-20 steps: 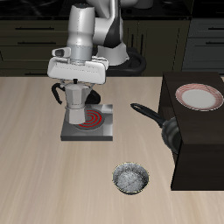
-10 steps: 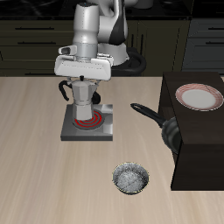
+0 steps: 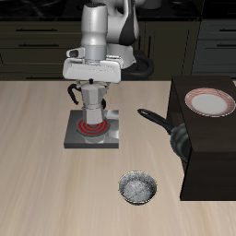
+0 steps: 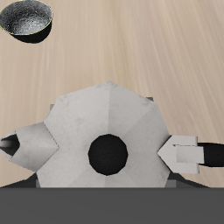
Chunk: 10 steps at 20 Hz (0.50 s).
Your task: Place the frypan on the top layer of the shelf and place the moka pot on the stove
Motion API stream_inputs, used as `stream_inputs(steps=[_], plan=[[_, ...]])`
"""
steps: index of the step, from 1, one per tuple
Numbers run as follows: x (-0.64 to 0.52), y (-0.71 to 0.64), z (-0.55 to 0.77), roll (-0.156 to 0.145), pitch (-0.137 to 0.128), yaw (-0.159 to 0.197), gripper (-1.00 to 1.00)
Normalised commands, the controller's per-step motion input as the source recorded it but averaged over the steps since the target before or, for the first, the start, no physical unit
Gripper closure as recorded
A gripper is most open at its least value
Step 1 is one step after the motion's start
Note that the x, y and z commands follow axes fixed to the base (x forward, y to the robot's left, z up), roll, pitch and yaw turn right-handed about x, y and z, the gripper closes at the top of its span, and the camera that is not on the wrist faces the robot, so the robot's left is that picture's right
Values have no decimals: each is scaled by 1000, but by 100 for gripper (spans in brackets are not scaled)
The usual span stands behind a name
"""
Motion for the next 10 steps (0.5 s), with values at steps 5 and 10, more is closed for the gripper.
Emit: stream_inputs(steps=[5, 10], plan=[[-121, 95, -27, 30, -1, 16, 100], [-34, 64, -25, 13, -14, 21, 100]])
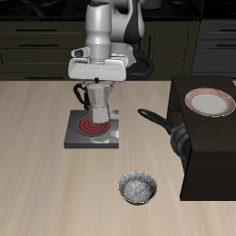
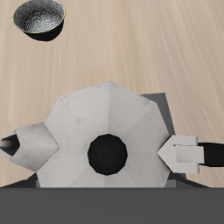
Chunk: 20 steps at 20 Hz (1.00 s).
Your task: Place the frypan on the top layer of the shelf and place the moka pot on the stove
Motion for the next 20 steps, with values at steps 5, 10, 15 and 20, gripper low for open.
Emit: stream_inputs(steps=[5, 10, 15, 20], plan=[[66, 49, -101, 4, -12, 28, 100], [97, -14, -4, -7, -15, 9, 100], [40, -36, 3, -10, -22, 13, 100], [90, -10, -144, 0, 2, 14, 100]])
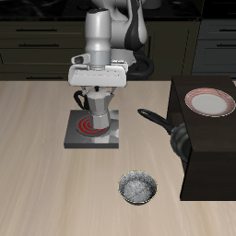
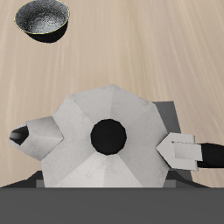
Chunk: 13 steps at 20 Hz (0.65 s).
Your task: Place the frypan on the top layer of the shelf and place the moka pot on the stove
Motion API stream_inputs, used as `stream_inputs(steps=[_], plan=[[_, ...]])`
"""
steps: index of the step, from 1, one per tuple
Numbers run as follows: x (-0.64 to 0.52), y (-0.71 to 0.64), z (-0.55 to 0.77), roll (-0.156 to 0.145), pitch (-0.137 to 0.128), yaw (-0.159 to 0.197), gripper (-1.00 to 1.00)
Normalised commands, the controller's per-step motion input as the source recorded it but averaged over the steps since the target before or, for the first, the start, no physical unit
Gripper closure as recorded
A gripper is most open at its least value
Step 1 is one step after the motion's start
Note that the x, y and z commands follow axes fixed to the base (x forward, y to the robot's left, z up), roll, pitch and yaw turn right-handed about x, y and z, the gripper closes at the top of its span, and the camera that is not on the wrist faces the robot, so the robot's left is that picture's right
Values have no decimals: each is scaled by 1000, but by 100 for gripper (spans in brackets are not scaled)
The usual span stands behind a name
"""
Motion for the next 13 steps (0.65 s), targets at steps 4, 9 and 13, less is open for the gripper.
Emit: stream_inputs(steps=[4, 9, 13], plan=[[149, -5, -294, 9, 32, 12, 100], [38, -27, -231, -3, 32, -8, 100], [113, -192, -196, -84, 53, -62, -100]])
